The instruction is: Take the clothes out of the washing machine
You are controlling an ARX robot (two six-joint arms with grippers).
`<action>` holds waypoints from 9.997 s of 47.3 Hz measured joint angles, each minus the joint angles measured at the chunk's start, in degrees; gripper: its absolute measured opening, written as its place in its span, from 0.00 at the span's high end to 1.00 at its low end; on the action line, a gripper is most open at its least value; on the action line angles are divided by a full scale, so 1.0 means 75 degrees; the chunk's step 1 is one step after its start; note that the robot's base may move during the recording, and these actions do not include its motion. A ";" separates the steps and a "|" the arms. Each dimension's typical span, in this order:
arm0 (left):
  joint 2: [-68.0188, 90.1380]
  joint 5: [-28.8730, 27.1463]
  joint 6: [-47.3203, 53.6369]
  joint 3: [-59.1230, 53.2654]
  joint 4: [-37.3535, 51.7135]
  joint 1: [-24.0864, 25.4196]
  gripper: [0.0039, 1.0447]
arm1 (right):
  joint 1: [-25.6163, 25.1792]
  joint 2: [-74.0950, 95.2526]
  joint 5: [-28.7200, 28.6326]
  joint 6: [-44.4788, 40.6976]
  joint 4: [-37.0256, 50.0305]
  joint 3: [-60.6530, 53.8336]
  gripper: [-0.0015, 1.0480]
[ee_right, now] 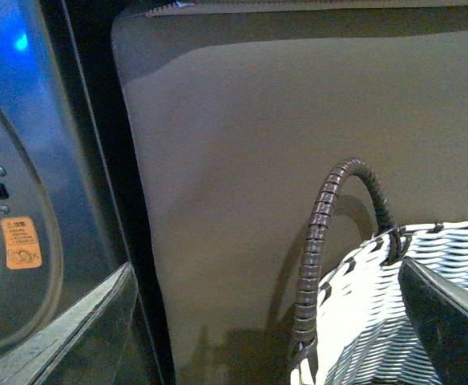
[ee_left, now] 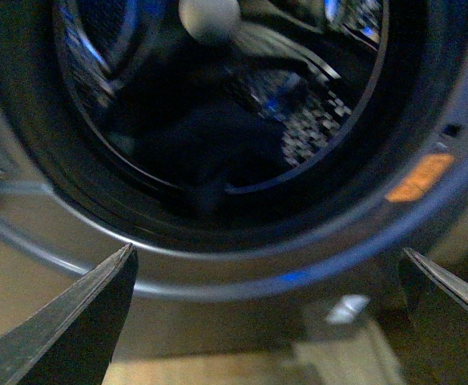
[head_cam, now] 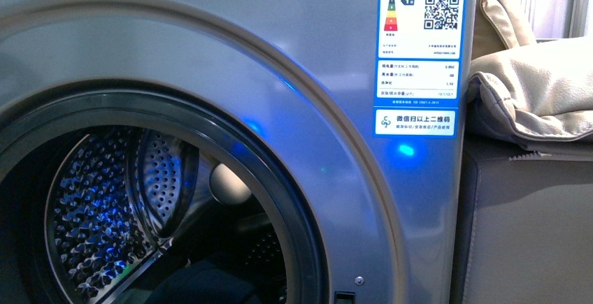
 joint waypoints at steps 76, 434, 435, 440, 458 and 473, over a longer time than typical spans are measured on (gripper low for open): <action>1.4300 -0.1550 0.2078 0.7781 0.4360 -0.1466 0.06 | 0.0000 0.0000 0.0000 0.0000 0.0000 0.0000 0.07; 0.9483 -0.0516 0.1737 1.3207 0.1090 -0.5907 0.90 | 0.3529 0.8157 -0.3972 0.1370 0.3727 0.7828 0.07; 0.9483 -0.0527 0.1737 1.3207 0.1090 -0.5907 0.90 | 0.3558 0.8209 -0.3727 0.1317 0.3733 0.7863 0.07; 0.9483 -0.0536 0.1737 1.3210 0.1090 -0.5907 0.90 | 0.3579 0.8478 -0.2535 0.1107 0.3856 0.8000 0.07; 0.9483 -0.0551 0.1737 1.3210 0.1090 -0.5907 0.90 | 0.3756 0.8819 -0.1894 0.1128 0.3713 0.8320 0.07; 0.9483 -0.0615 0.1743 1.3210 0.1090 -0.5901 0.90 | 0.4083 0.9611 -0.0411 0.0638 0.3445 0.8973 0.07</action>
